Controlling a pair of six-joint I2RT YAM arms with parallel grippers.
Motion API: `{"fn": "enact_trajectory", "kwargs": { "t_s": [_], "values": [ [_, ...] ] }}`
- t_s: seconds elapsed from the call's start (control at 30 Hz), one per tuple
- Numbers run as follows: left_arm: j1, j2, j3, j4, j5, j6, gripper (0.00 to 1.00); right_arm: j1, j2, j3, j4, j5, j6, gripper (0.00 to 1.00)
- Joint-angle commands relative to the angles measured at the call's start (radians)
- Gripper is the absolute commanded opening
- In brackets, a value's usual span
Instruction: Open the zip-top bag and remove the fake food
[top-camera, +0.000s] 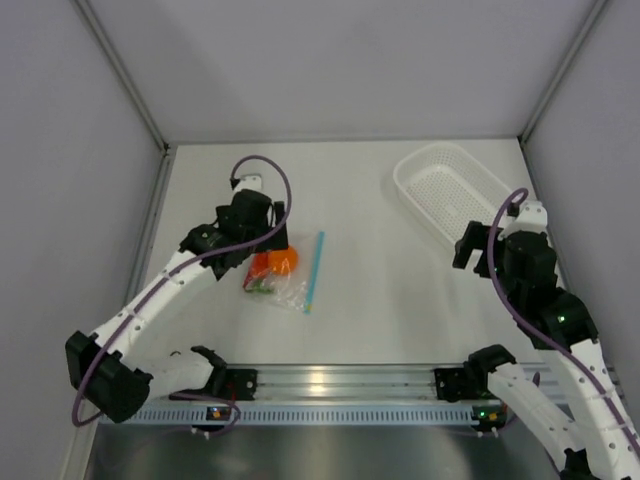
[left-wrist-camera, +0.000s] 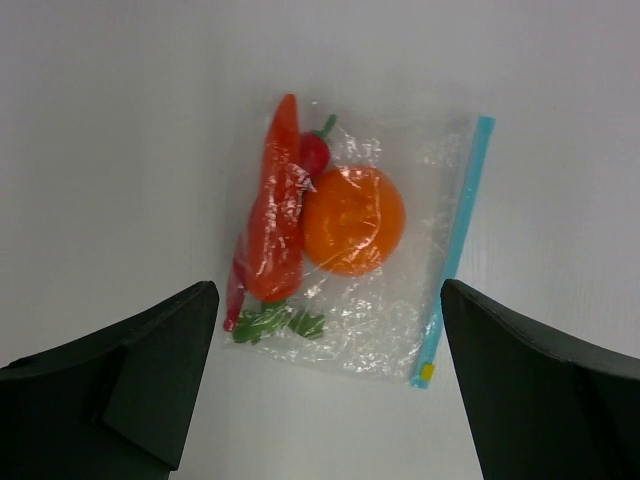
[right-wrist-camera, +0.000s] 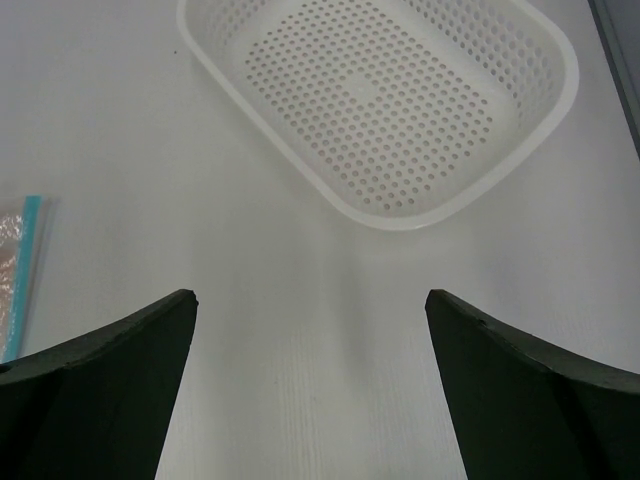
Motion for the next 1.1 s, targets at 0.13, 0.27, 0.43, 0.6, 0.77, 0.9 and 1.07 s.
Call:
{"fn": "enact_trajectory", "kwargs": {
  "t_s": [0.13, 0.27, 0.43, 0.6, 0.77, 0.9, 1.07],
  "values": [
    [-0.298, 0.293, 0.185, -0.002, -0.251, -0.091, 0.99, 0.012, -0.026, -0.005, 0.046, -0.052, 0.015, 0.99],
    [-0.393, 0.468, 0.259, -0.002, -0.321, -0.096, 0.98, 0.013, -0.053, -0.018, 0.040, -0.066, 0.014, 0.99],
    [-0.456, 0.638, 0.357, 0.000, -0.424, -0.103, 0.96, 0.013, -0.069, -0.033, 0.047, -0.081, 0.015, 0.99],
    [-0.465, 0.805, 0.408, -0.003, -0.533, -0.113, 0.90, 0.012, -0.075, -0.045, 0.058, -0.115, 0.017, 0.99],
    [-0.464, 0.914, 0.425, -0.002, -0.630, -0.117, 0.81, 0.013, -0.081, -0.048, 0.061, -0.121, 0.011, 0.99],
    [-0.459, 0.948, 0.410, -0.002, -0.664, -0.139, 0.77, 0.013, -0.084, -0.054, 0.067, -0.130, 0.009, 0.99],
    [-0.444, 1.003, 0.408, -0.002, -0.687, -0.140, 0.68, 0.013, -0.086, -0.055, 0.072, -0.143, 0.012, 0.99]
  ]
}}
